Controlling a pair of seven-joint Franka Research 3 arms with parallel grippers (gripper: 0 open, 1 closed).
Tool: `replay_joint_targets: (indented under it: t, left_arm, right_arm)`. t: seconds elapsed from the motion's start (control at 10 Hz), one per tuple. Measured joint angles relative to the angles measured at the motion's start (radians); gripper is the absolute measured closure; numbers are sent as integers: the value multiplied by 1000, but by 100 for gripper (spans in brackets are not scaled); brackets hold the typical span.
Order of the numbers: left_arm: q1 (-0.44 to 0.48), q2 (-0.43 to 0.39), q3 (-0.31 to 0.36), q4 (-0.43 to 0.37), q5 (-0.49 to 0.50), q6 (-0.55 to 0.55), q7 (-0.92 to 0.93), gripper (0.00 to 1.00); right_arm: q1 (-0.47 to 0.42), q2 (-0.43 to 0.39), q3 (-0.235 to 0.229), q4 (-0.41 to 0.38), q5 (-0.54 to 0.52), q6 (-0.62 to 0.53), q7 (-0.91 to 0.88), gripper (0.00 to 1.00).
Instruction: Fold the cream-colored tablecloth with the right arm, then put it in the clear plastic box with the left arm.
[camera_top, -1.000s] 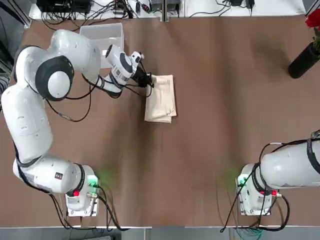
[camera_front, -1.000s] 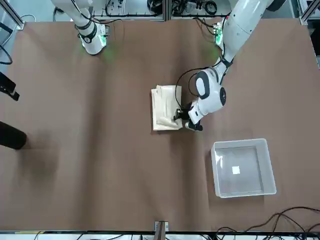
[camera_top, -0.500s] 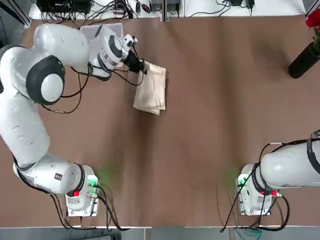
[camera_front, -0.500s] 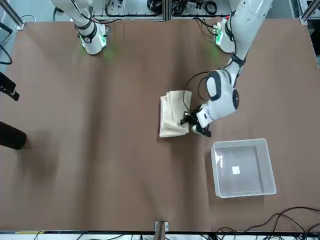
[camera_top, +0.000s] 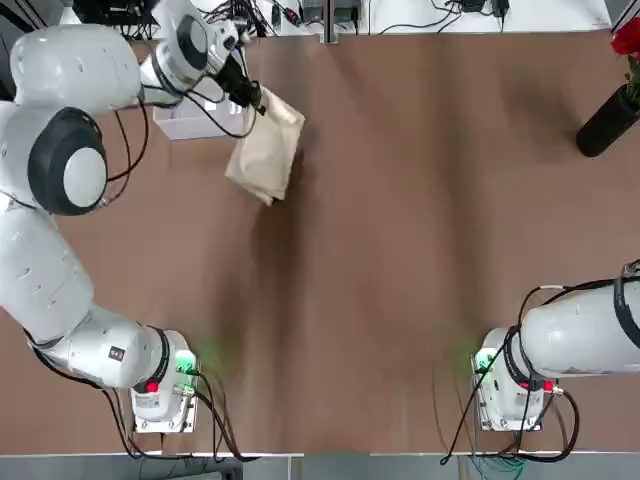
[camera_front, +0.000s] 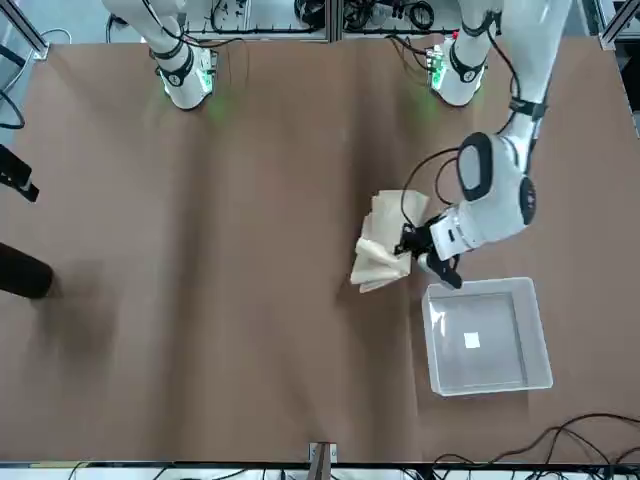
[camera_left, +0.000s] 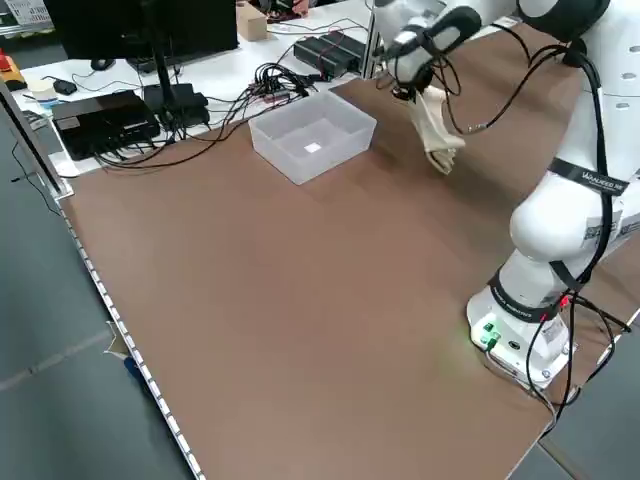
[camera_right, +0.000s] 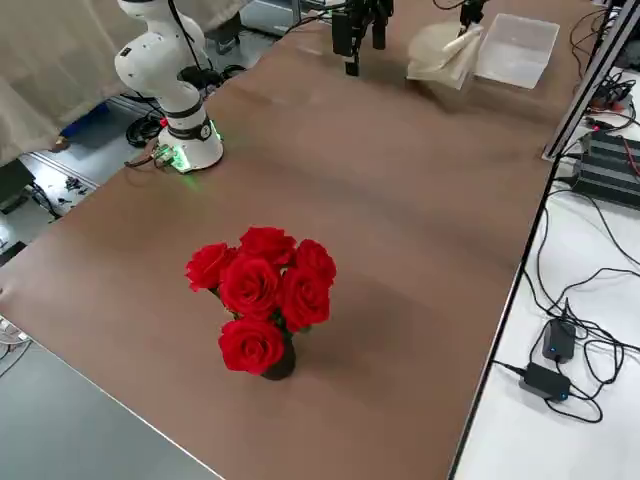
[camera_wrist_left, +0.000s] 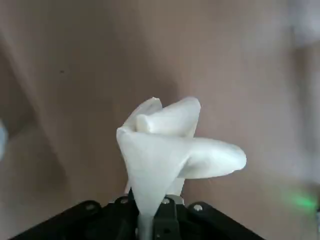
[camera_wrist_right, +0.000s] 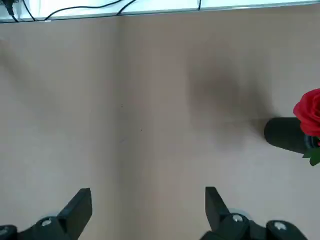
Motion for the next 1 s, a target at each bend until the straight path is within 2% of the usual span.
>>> replay_joint_targets:
  t: [0.3,0.6,0.8,1.0]
  left_arm:
    - [3,-4,107,195,203,-234,2,87]
    - [0,16,131,334,363,-333,36,87]
    - [1,60,180,435,412,-401,140,87]
    - [0,138,212,521,447,-412,251,87]
  right_arm:
    - [0,0,0,0,0,0,0,0]
    - [0,0,0,0,0,1,-1,0]
    - [0,0,0,0,0,2,-1,0]
    - [0,0,0,0,0,2,-1,0]
